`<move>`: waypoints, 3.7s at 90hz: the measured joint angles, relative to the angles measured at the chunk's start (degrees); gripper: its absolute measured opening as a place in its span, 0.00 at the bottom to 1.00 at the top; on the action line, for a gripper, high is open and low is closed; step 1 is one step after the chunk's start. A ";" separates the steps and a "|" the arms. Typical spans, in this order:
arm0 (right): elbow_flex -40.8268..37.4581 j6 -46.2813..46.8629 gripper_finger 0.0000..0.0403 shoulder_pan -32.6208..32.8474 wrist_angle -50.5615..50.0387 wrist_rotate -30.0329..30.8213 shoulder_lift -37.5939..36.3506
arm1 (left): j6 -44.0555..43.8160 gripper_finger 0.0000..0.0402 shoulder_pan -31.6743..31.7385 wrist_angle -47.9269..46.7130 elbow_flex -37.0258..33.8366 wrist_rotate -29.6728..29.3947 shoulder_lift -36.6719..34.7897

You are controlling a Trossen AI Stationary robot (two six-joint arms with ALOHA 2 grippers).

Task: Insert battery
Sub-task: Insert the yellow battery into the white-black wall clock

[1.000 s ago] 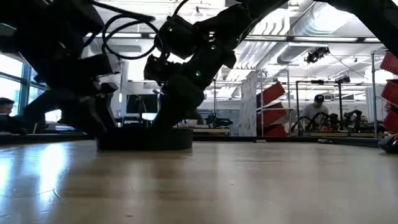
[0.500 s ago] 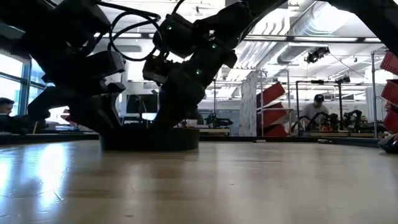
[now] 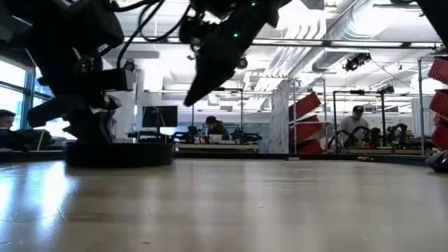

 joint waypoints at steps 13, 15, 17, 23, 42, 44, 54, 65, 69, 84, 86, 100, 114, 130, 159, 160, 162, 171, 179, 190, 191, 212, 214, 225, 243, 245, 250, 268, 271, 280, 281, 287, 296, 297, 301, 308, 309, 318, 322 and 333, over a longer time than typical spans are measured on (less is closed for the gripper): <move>-2.52 1.67 0.19 0.12 -0.36 0.14 -0.56 | -5.80 0.00 -0.02 -4.22 -0.08 1.50 -2.63; -3.01 2.11 0.19 0.24 -0.33 0.14 -0.56 | -6.60 0.00 -0.02 -4.74 -0.11 2.01 -2.96; -3.58 2.48 0.19 0.39 -0.33 0.10 -0.56 | -7.39 0.00 -0.03 -5.11 -0.11 2.53 -3.24; -5.86 3.98 0.19 0.79 1.53 0.15 -0.58 | -8.99 0.00 -0.29 -5.50 -0.17 4.53 -4.24; -15.19 10.04 0.19 3.23 17.31 0.02 -0.96 | -10.16 0.00 -0.92 -3.69 0.55 7.86 -7.94; -16.38 10.49 0.19 3.50 19.32 0.34 -0.98 | -10.16 0.00 -0.92 -3.71 0.90 7.82 -8.32; -22.83 11.15 0.19 5.20 29.48 6.45 -0.93 | -9.42 0.00 -0.92 -3.66 3.19 7.76 -10.31; -28.20 7.51 0.19 7.53 39.59 16.42 -0.93 | -8.25 0.00 -0.90 -3.45 5.52 8.96 -11.54; -29.52 6.32 0.19 8.29 42.38 19.42 -0.93 | -8.18 0.00 -0.85 -3.43 6.39 9.25 -11.72; -32.50 0.98 0.22 10.41 51.38 28.40 -0.93 | -8.02 0.00 -0.83 -3.29 8.89 11.56 -11.79; -32.67 -0.34 0.24 10.59 52.22 29.58 -0.93 | -7.81 0.00 -0.83 -3.34 9.12 12.12 -11.82; -31.12 -9.75 0.37 11.02 54.36 31.72 -0.93 | -7.72 0.00 -0.83 -3.38 10.43 15.31 -11.79; -29.01 -18.76 0.52 11.13 54.20 34.34 -0.93 | -8.43 0.00 -0.85 -3.27 10.91 17.81 -11.79; -27.48 -25.23 0.67 11.13 54.16 30.93 -0.91 | -9.09 0.00 -0.85 -3.62 10.91 17.97 -11.79; -26.83 -27.23 0.71 9.76 56.35 22.18 -0.85 | -7.70 0.00 -0.83 -3.07 10.91 21.87 -11.79; -26.83 -27.25 0.71 9.72 56.36 21.71 -0.85 | -7.69 0.00 -0.83 -3.08 10.91 21.88 -11.80; -26.83 -27.25 0.71 9.68 56.49 20.79 -0.85 | -7.67 0.00 -0.83 -3.11 10.91 21.90 -11.81; -26.83 -27.45 0.71 9.83 56.99 19.48 -0.85 | -7.35 0.00 -0.83 -2.97 10.91 22.23 -11.79; -26.83 -28.53 0.71 9.84 57.47 18.26 -0.85 | -6.19 0.00 -0.83 -2.20 10.91 23.44 -11.79; -26.83 -28.53 0.71 9.79 57.55 16.98 -0.85 | -5.50 0.00 -0.83 0.24 10.91 24.28 -11.79; -26.83 -28.53 0.71 9.79 57.55 16.99 -0.85 | -5.43 0.00 -0.83 0.29 10.91 24.28 -11.79; -26.83 -27.11 0.56 9.86 57.48 15.35 -0.82 | -5.63 0.00 -0.85 0.08 10.93 24.68 -11.79; -26.83 -27.13 0.53 9.86 57.48 15.21 -0.82 | -5.62 0.00 -0.85 0.13 10.93 24.67 -11.79; -26.83 -27.50 0.40 9.86 56.34 12.72 -0.82 | -5.37 0.00 -0.85 1.40 10.93 25.25 -11.79; -26.83 -26.52 0.32 10.03 55.15 11.66 -0.80 | -3.79 0.00 -0.78 3.88 10.93 27.58 -11.82; -26.83 -25.99 0.32 10.03 55.12 11.68 -0.80 | -3.56 0.00 -0.76 3.92 10.93 27.57 -11.82; -26.83 -24.45 0.33 10.03 55.12 11.69 -0.78 | -3.13 0.01 -0.76 4.13 10.93 27.56 -11.84; -26.88 -17.72 0.33 9.99 55.30 11.76 -0.74 | -2.14 0.10 -0.79 4.61 11.02 25.99 -13.02; -26.88 -17.00 0.32 9.99 55.41 11.80 -0.74 | -1.93 0.12 -0.79 4.65 11.03 25.69 -13.39; -26.88 -14.60 0.31 9.97 56.15 12.35 -0.74 | -1.23 0.19 -0.81 4.50 11.04 24.32 -14.89; -26.88 -14.39 0.31 9.97 56.24 12.44 -0.74 | -1.13 0.19 -0.81 4.47 11.04 24.18 -15.08; -26.88 -13.03 0.31 9.97 57.00 12.98 -0.74 | -0.40 0.23 -0.81 3.98 11.14 23.22 -16.36; -26.77 -9.96 0.31 9.91 59.02 13.38 -0.74 | 1.31 0.26 -0.80 0.05 13.32 20.50 -18.48; -26.75 -9.70 0.31 9.89 59.24 13.41 -0.74 | 1.49 0.26 -0.81 -0.58 13.66 20.14 -18.75; -26.73 -8.48 0.31 9.83 59.82 13.53 -0.76 | 2.31 0.27 -0.83 -3.28 15.16 18.43 -19.66; -26.73 -5.47 0.31 9.79 60.11 14.43 -0.76 | 3.86 0.28 -0.90 -8.20 18.05 14.85 -21.07; -26.73 -5.04 0.31 9.79 60.11 14.61 -0.76 | 4.00 0.28 -0.94 -8.75 18.38 14.26 -21.20; -26.77 -0.62 0.30 9.66 59.79 17.08 -0.76 | 5.21 0.28 -1.68 -12.64 21.42 10.16 -22.56; -26.79 1.33 0.30 9.58 59.74 17.77 -0.76 | 6.08 0.28 -2.22 -13.89 22.60 8.45 -23.07; -26.79 8.97 0.30 9.05 60.02 17.65 -0.76 | 7.06 0.28 -3.98 -17.31 25.38 2.85 -24.00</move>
